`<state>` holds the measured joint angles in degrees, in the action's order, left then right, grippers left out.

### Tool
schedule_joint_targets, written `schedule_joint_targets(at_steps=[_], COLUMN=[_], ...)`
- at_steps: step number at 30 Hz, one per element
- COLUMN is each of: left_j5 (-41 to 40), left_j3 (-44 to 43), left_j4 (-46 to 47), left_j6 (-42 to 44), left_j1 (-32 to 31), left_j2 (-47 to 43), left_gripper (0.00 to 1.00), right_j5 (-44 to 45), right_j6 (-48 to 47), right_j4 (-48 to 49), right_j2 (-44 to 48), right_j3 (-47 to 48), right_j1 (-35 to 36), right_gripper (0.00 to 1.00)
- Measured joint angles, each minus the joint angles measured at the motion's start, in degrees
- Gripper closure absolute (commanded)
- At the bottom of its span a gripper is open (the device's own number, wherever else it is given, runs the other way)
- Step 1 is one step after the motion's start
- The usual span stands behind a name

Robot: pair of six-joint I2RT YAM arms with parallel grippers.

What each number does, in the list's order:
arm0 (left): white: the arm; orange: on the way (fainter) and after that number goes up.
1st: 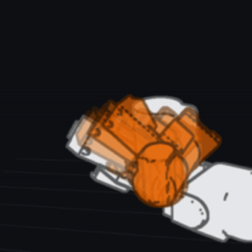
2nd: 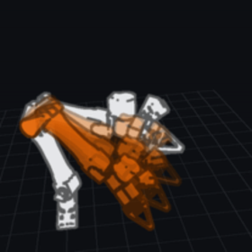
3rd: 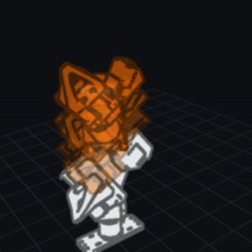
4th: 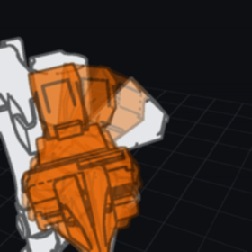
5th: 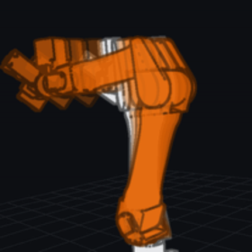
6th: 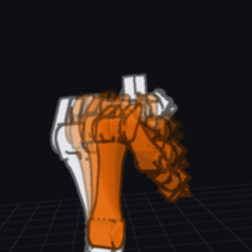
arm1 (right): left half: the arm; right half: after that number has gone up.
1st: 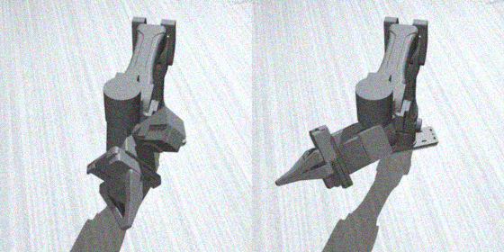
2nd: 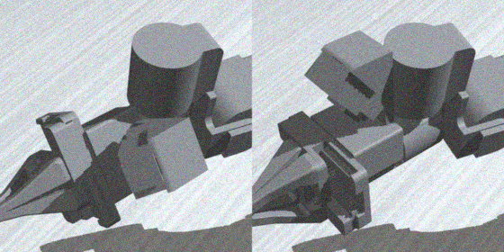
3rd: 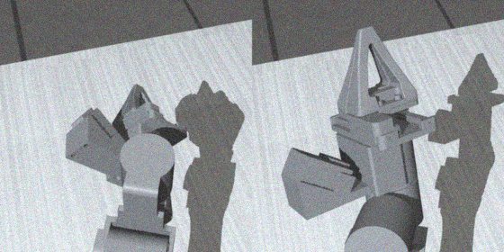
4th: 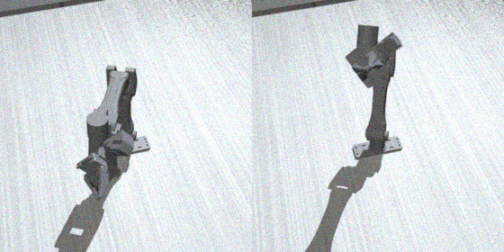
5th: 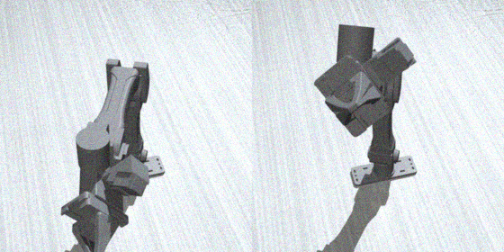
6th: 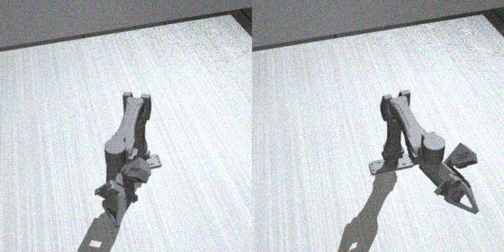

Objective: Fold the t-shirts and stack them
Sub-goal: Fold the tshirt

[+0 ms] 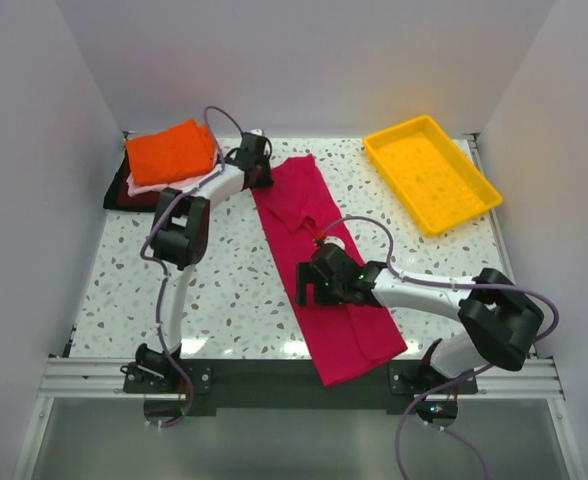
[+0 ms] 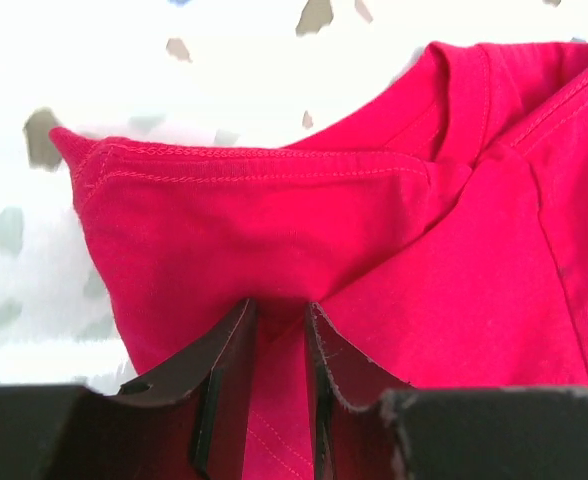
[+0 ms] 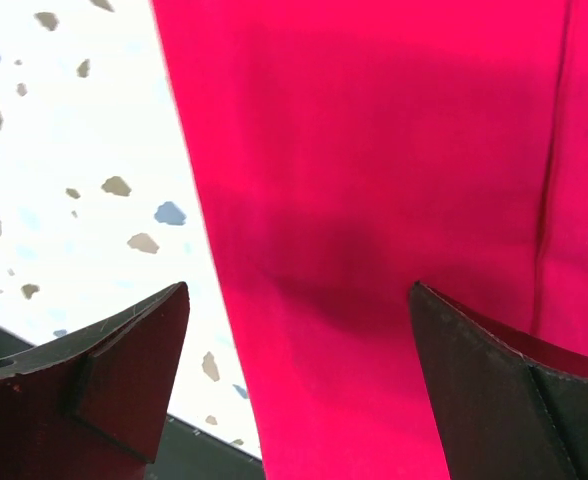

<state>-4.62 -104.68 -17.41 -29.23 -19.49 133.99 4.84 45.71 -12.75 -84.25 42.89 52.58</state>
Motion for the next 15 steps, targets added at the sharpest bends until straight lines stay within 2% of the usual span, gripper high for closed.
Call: schedule_joint_targets(at_steps=[4, 7, 12, 15], left_j5=[0.13, 0.76, 1.66, 1.90], left_j3=[-7.30, -9.51, -9.18, -3.63], left_j4=[-2.05, -3.30, -4.33, -4.79], left_j6=[0.98, 1.40, 1.90, 1.99], left_j1=[0.13, 0.28, 0.20, -0.28], left_j2=[4.13, 5.16, 4.44, -0.57], left_gripper=[0.69, 0.69, 0.69, 0.69], right_j5=[-0.24, 0.59, 4.72, 6.38], right_j6=[-0.20, -1.03, -3.30, -4.39], right_j4=[-2.60, -6.23, -11.23, -12.52], right_j2=[0.68, 3.65, 9.75, 12.39], right_j3=[2.14, 3.26, 3.91, 2.99], right_j1=[0.42, 0.39, 0.24, -0.85], right_gripper=[0.04, 0.02, 0.02, 0.01])
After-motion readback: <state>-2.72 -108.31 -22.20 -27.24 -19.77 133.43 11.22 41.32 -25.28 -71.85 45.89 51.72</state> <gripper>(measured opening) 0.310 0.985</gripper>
